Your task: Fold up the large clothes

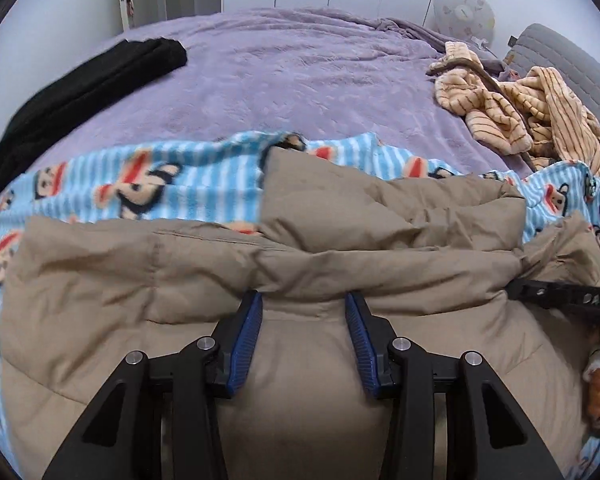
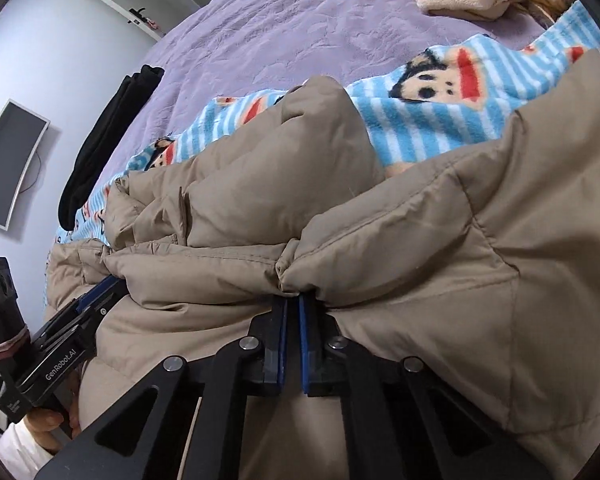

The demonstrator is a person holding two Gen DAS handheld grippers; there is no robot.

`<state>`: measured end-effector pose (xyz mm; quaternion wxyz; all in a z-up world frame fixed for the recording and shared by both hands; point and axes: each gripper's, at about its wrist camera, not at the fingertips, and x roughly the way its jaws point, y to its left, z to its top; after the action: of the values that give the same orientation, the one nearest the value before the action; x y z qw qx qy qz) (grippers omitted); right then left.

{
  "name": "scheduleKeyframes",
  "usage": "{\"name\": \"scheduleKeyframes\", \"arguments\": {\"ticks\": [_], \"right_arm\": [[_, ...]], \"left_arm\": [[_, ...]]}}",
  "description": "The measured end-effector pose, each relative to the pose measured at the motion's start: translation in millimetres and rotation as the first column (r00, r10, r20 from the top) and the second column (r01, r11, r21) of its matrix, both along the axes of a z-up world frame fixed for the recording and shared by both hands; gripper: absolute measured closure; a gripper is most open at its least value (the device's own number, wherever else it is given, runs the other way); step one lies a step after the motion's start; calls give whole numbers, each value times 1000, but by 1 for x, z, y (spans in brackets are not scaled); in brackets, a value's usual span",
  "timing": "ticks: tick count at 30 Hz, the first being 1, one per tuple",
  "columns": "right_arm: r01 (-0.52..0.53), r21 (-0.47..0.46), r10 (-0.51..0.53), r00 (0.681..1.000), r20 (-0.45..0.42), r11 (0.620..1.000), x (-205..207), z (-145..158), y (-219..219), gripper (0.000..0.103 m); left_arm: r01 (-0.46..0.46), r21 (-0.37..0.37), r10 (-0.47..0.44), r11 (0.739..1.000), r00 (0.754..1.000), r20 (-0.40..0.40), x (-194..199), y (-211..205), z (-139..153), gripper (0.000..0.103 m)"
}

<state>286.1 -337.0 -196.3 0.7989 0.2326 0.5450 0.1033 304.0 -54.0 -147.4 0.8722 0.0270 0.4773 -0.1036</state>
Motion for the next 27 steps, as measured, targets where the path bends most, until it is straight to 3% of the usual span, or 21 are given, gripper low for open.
{"name": "scheduleKeyframes", "arguments": {"ticks": [3,6,7,12,18,21,26,27], "right_arm": [[-1,-79,3,1000,21,997,-8,21,-20,100],[115,-242,-104,993,57,963,-28,36,-61,95],[161,-258,-150,987,59,953,-35,35,-78,95],[329,-78,-330,944,-1,941,-44,4,-128,100],[318,-147,-318,948,23,937,-27,-10,-117,101],[320,-146,-322,947,11,936,-28,-6,-116,101],[326,-149,-328,945,9,934,-39,22,-100,83],[320,-148,-320,947,25,936,-45,31,-96,70]], "left_arm": [[-115,74,112,991,993,44,2,48,11,56],[-200,85,199,976,980,23,8,87,4,56],[-213,79,212,974,977,20,10,94,0,56],[-231,94,231,968,973,11,19,93,-26,55],[-242,81,244,967,970,-14,28,93,-31,54],[-261,125,265,957,964,-9,21,89,-18,52],[-232,178,235,956,972,3,-8,82,8,52],[-229,181,233,957,973,-1,-15,81,12,50]]}}
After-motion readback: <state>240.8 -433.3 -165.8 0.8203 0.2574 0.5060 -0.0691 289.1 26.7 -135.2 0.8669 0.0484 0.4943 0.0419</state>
